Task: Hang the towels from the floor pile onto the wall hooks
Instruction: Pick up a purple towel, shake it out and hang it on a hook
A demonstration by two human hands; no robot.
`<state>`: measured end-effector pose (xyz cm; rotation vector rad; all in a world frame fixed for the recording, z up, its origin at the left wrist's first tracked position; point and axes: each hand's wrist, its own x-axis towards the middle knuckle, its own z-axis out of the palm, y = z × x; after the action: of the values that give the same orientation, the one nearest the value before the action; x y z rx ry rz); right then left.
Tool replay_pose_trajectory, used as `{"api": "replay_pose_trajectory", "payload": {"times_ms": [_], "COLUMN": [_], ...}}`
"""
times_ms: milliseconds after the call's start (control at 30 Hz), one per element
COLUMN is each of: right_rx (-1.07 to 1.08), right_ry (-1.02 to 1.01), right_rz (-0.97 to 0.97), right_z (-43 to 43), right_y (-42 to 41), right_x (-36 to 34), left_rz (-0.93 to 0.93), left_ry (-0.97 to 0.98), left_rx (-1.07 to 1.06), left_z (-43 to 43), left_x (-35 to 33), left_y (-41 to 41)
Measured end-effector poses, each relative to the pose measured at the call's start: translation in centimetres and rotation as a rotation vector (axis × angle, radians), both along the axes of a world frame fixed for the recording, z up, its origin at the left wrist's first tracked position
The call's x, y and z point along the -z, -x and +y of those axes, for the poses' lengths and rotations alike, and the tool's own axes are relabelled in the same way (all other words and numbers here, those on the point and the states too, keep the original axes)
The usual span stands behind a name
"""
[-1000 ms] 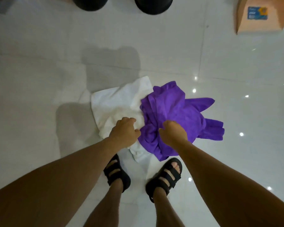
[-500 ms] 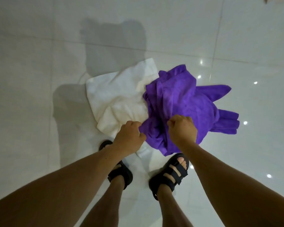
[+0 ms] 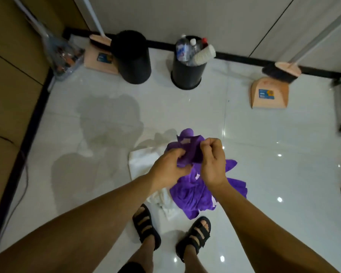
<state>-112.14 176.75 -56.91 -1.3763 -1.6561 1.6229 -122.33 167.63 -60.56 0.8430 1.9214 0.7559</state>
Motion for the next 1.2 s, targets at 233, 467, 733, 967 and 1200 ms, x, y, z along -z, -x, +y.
{"api": "replay_pose_trajectory", "payload": {"times_ms": [233, 467, 733, 967, 1200], "right_rx": [0.151, -0.029, -0.351, -0.684, -0.764], "right_ry": [0.247, 0.762, 0.800, 0.306, 0.325], "right_rz": [0.350, 0.841, 0.874, 0.570, 0.012], "right_z": [-2.0, -5.9, -12.4, -17.0, -19.9], "right_y": [7.9, 11.1, 12.7, 10.7, 5.6], "right_x": [-18.2, -31.7, -42.6, -42.4, -35.2], "left_rz": [0.224, -0.182, -0.694, -0.573, -0.636], "left_ry": [0.056, -0.162, -0.392, -0.520, -0.864], "left_rx": [0.025, -0.556, -0.495, -0.780, -0.909], "left_z": [-4.0, -9.7, -16.4, -22.3, -30.8], "left_x": [-13.7, -25.2, -36.5, -43.0, -49.7], "left_y": [4.6, 6.4, 4.4, 1.8, 0.8]}}
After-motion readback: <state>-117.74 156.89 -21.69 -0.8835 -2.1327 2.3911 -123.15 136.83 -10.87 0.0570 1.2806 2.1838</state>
